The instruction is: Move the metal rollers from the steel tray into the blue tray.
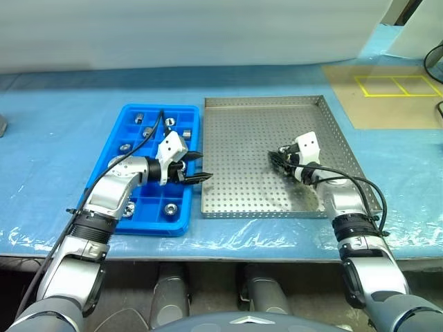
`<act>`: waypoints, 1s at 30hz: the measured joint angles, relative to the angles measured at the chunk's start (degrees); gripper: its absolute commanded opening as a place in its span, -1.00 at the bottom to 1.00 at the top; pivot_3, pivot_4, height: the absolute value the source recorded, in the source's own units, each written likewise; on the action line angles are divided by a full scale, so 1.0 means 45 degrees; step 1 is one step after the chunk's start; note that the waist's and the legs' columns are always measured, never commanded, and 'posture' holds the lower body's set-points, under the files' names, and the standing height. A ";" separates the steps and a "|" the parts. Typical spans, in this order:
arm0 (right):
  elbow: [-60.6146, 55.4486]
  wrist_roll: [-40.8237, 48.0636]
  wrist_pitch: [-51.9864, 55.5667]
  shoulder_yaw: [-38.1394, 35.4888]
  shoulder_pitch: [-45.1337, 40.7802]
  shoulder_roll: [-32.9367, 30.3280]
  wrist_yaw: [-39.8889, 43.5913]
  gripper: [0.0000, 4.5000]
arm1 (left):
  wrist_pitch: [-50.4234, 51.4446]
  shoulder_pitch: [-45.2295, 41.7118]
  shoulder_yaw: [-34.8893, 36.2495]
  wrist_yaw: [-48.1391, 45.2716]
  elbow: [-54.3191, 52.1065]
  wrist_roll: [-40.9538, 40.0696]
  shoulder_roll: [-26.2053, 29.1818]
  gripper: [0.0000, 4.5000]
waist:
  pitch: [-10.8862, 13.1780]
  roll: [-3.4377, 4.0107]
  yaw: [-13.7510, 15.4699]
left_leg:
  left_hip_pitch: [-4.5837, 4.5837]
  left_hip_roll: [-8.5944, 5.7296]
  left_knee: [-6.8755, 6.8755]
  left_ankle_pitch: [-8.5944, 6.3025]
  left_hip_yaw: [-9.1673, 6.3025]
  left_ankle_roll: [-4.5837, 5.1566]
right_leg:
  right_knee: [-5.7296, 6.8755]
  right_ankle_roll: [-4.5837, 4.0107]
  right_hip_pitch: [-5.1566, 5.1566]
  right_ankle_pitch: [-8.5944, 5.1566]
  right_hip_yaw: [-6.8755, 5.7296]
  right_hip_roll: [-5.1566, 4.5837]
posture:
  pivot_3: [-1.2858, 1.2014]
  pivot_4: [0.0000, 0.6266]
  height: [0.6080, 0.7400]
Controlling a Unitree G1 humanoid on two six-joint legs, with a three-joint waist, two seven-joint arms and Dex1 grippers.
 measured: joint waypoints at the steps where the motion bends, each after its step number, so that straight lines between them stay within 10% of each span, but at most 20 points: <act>1: 0.0064 -0.0056 -0.0058 0.0002 -0.0036 -0.0002 -0.0053 -0.25 | 0.0012 0.0036 0.0000 0.0009 -0.0065 0.0001 0.0001 0.65 | 0.0000 0.0000 0.0009 | 0.0001 0.0001 0.0000 0.0000 0.0001 0.0000 | 0.0000 0.0000 0.0000 0.0000 -0.0001 0.0000 | -0.09 -0.52 1.00; 21: -0.3983 0.0760 0.1813 0.2619 -0.1357 0.1947 0.3591 -0.25 | 0.1482 0.1273 0.3174 0.1190 -0.2182 -0.1257 0.1815 0.65 | 0.0003 0.0004 0.0337 | -0.0001 0.0019 -0.0035 0.0001 -0.0001 -0.0007 | 0.0006 -0.0016 -0.0023 -0.0007 -0.0017 -0.0001 | 0.13 -0.52 1.00; 30: -0.2194 0.0759 0.1425 0.4002 -0.3123 0.4418 0.5381 -0.25 | 0.3418 0.5433 0.5756 0.2536 -0.6195 -0.2632 0.2518 0.65 | 0.0010 -0.0001 0.1106 | -0.0023 0.0027 -0.0080 0.0005 -0.0019 -0.0022 | -0.0010 -0.0030 -0.0049 -0.0019 -0.0043 -0.0006 | 0.33 -0.52 1.00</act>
